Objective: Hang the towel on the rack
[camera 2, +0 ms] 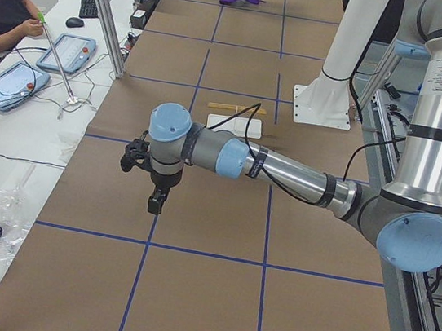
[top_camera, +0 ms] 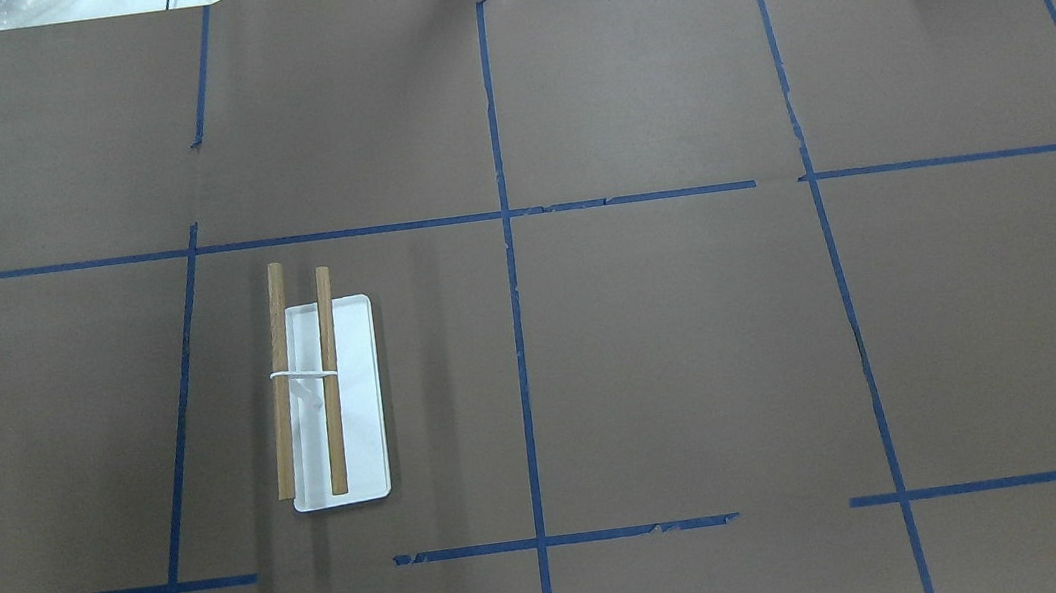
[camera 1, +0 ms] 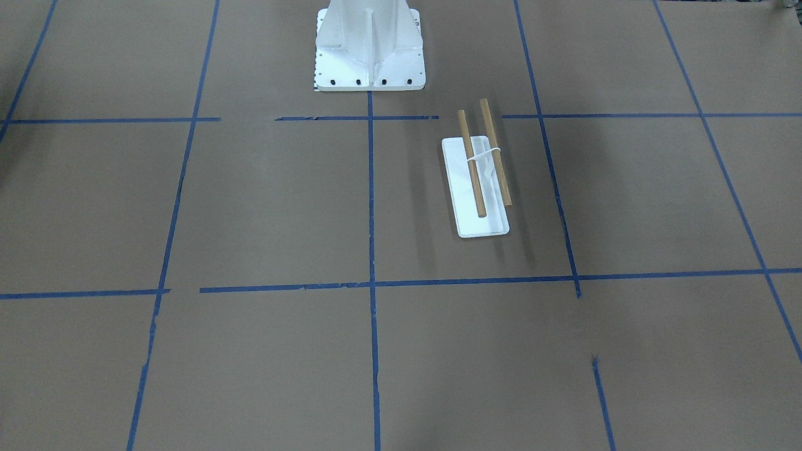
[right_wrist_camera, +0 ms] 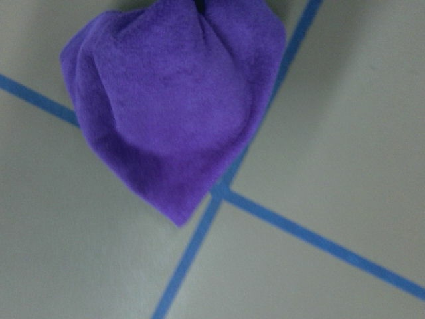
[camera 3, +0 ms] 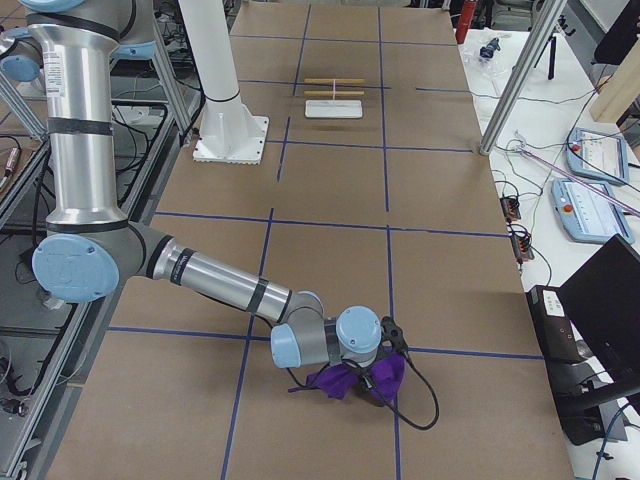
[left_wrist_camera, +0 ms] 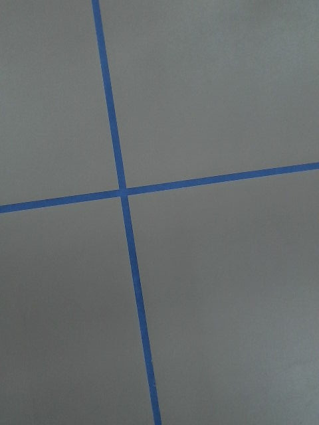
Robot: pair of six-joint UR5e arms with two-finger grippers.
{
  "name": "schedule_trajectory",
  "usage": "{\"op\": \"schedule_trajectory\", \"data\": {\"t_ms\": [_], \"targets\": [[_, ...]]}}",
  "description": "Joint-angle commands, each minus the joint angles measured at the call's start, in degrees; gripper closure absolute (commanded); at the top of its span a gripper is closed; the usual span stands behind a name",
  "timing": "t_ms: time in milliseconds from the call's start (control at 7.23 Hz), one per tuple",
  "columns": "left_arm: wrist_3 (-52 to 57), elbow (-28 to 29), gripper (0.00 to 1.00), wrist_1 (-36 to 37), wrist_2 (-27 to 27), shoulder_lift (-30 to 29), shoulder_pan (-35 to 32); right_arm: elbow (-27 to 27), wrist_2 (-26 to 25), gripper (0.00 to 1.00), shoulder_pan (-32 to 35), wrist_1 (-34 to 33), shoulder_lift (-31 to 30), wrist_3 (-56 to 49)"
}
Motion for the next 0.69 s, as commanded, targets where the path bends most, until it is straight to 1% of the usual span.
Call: {"op": "schedule_trajectory", "data": {"t_ms": [0,138,277,415,553], "targets": [[0.2,-0.2,0.00,-0.1,0.0,-0.1,0.0,12.1,5.0,1.00,1.1,0.0,0.4,14.2],[0.1,-0.1,0.00,-2.4,0.0,-0.3,0.1,17.7,5.0,1.00,0.6,0.0,1.6,23.5],[-0.2,0.7,0.00,-7.2,0.1,-0.6,0.2,22.4,4.8,1.00,-2.2,0.0,4.1,31.3],[0.1,2.1,0.00,-14.0,0.2,-1.0,1.0,25.1,4.0,1.00,-5.3,0.0,7.0,37.1],[-1.0,3.8,0.00,-21.1,0.2,-1.7,2.1,26.6,2.8,1.00,-7.9,0.1,10.6,40.2]]}}
